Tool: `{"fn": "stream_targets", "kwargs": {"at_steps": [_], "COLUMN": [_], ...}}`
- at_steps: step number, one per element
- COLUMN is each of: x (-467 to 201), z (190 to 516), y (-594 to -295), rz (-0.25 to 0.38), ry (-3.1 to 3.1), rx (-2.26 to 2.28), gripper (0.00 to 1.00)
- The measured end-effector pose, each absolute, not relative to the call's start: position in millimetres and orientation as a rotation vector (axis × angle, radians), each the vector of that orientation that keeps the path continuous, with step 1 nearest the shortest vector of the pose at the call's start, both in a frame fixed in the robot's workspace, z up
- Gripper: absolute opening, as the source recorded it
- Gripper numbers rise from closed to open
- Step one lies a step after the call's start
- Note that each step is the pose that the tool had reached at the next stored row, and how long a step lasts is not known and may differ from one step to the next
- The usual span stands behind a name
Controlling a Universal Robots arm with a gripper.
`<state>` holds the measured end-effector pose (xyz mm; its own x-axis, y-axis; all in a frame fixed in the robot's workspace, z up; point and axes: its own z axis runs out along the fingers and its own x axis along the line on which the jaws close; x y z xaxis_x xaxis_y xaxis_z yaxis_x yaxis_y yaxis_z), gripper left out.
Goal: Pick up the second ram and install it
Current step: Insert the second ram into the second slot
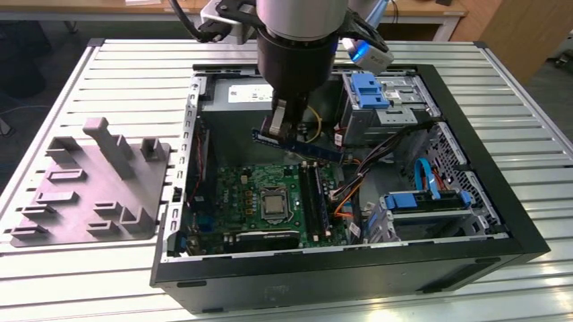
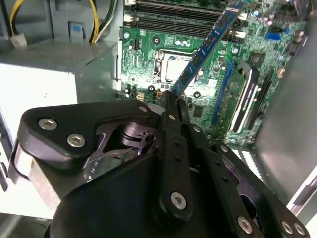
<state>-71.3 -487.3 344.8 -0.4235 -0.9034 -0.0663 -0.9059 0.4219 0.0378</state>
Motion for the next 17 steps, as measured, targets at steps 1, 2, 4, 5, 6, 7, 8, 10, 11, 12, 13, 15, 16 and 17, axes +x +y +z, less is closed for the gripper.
{"fn": "stream_targets", "kwargs": {"at_steps": [1,2,4,5,6,7,8,10,11,12,13,15,16,17], "x": [-71.3,-71.3,-71.3,-71.3,-71.3,-71.3,-71.3,-71.3,-71.3,-71.3,-71.3,-71.3,-71.3,-71.3], "z": [344.6,344.5,344.1,343.9,343.8,343.6,343.4,343.1,342.9,342.8,342.6,342.4,342.3,342.1], "y": [-487.3,-487.3,-487.3,-487.3,-487.3,-487.3,-487.3,-487.3,-487.3,-487.3,-487.3,-487.3,-487.3,-487.3], "rz": [0.104,0.104,0.103,0.102,0.101,0.101,0.1,0.099,0.099,0.098,0.097,0.096,0.095,0.095], "ry": [2.633,2.647,2.675,2.688,2.703,2.715,2.728,2.753,2.766,2.778,2.79,2.813,2.824,2.835], "rx": [-1.643,-1.619,-1.57,-1.546,-1.52,-1.495,-1.47,-1.421,-1.396,-1.37,-1.343,-1.292,-1.267,-1.241], "gripper": [0.13,0.13,0.13,0.13,0.13,0.13,0.13,0.13,0.13,0.13,0.13,0.13,0.13,0.13]}}
